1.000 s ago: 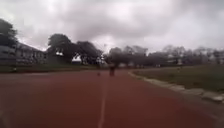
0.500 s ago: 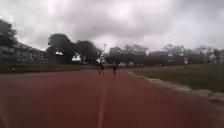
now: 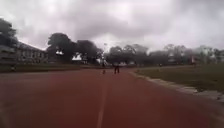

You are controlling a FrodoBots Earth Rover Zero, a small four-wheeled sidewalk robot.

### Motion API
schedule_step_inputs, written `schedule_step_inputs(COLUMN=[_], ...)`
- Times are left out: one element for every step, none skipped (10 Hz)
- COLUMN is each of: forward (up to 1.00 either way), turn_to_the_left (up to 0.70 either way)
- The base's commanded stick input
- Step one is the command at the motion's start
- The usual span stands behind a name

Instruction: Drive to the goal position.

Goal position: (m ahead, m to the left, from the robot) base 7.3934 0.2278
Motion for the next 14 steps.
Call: schedule_step_inputs(forward=[0.5, 0.5, 0.5, 0.5, 0.5, 0.5, 0.5, 0.5, 0.5, 0.5, 0.5, 0.5, 0.5, 0.5], turn_to_the_left=[0.02, 0.02, 0.02, 0.02, 0.02, 0.02, 0.02, 0.02, 0.02, 0.02, 0.02, 0.02, 0.02, 0.02])
